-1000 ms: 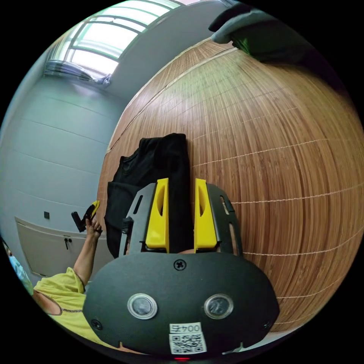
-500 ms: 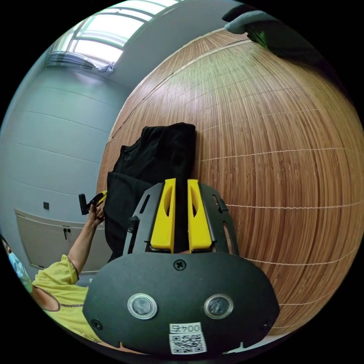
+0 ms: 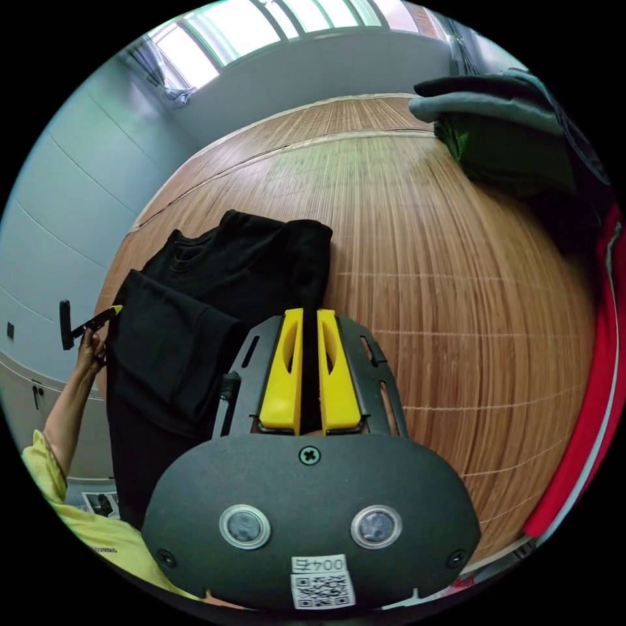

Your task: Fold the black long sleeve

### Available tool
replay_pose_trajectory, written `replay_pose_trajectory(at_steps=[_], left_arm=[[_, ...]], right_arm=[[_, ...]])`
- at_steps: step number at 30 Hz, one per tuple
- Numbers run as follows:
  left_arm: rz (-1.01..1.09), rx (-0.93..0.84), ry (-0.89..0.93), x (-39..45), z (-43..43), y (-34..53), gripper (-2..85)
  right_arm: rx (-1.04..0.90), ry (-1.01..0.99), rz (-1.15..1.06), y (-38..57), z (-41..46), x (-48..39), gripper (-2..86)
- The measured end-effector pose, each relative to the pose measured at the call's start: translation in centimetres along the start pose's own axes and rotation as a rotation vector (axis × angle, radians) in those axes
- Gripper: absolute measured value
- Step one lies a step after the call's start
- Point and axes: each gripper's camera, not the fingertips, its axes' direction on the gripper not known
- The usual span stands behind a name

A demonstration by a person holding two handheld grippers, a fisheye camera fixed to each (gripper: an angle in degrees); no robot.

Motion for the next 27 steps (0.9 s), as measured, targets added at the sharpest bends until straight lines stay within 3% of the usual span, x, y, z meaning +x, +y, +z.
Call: replay_pose_trajectory(at_steps=[9, 15, 21, 27], left_arm=[[0.028, -0.026, -0.081, 2.8, 1.1, -4.4, 3.0], [-0.101, 0.046, 0.111, -0.2, -2.2, 0.8, 5.6], [0.007, 0.165, 0.078, 2.4, -14.6, 14.3, 4.6], [-0.007, 0.161, 0.118, 6.4, -24.1, 34.8, 1.5]], right_arm=[[-0.002, 0.127, -0.049, -7.8, -0.9, -6.4, 5.0], [0.018, 0.128, -0.009, -5.9, -8.2, -10.2, 8.7], [0.123, -0.028, -0.127, 9.4, -22.7, -19.7, 11.5], [0.171, -0.119, -0.136, 28.9, -35.3, -29.6, 7.8]])
